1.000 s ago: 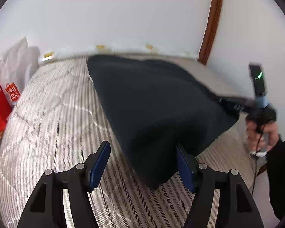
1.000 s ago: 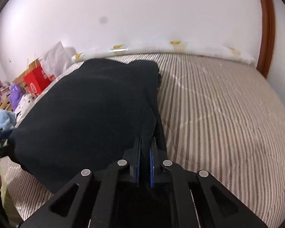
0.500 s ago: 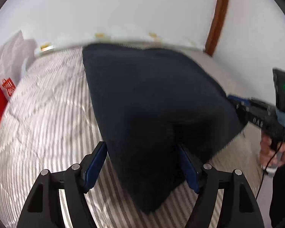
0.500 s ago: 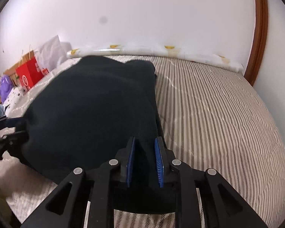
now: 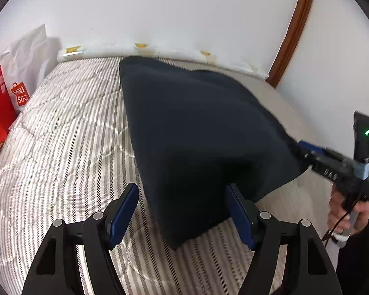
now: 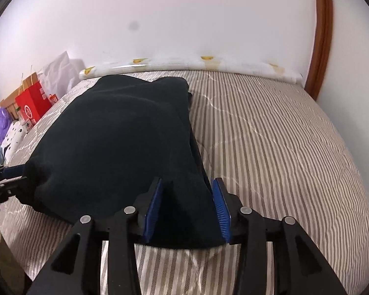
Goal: Fold small clothes
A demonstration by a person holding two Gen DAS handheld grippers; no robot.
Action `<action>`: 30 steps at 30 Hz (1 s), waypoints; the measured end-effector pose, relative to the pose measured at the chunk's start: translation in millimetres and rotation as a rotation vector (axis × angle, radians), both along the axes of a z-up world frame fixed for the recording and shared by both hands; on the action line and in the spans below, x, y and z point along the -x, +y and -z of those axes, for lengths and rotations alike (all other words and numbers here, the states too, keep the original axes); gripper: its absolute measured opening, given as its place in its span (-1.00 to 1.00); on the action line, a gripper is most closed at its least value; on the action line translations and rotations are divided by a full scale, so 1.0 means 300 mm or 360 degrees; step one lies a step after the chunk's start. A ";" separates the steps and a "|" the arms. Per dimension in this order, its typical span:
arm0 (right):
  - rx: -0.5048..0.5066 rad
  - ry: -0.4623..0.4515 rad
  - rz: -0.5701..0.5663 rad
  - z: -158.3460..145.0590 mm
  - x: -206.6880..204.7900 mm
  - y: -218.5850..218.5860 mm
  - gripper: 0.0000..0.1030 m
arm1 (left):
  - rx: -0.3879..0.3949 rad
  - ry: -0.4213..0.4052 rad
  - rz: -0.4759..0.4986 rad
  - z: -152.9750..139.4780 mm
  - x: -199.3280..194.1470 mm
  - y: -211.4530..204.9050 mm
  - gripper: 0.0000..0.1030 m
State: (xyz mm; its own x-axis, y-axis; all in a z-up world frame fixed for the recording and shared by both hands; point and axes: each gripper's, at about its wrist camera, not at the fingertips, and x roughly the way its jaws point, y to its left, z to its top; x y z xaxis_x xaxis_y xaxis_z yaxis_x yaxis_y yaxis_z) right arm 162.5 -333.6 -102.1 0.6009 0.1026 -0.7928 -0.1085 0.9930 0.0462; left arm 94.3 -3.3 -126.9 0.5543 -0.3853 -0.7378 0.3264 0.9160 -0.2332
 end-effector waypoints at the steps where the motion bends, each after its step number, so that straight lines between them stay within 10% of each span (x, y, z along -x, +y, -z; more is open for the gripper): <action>1: -0.0002 0.0012 0.0009 -0.005 0.005 -0.003 -0.17 | -0.0012 -0.0015 -0.0013 -0.014 -0.010 -0.002 0.35; 13: -0.0039 -0.0037 0.0099 -0.261 0.153 -0.041 0.08 | -0.0162 -0.0312 -0.0189 -0.288 0.175 0.024 0.52; 21: -0.0030 -0.0188 0.0184 -0.427 0.300 -0.068 0.93 | -0.0162 -0.0406 -0.0243 -0.385 0.300 0.042 0.75; 30: -0.0028 -0.0242 0.0196 -0.493 0.423 -0.061 0.98 | -0.0164 -0.0461 -0.0275 -0.414 0.376 0.036 0.75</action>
State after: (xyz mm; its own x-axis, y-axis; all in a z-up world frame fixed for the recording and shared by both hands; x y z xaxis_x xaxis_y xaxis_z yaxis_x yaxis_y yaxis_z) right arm 35.7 -351.9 45.8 0.7223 0.0340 -0.6908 0.0068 0.9984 0.0562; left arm -18.6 7.5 -2.9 0.7966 -0.1992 -0.5707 0.2036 0.9774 -0.0570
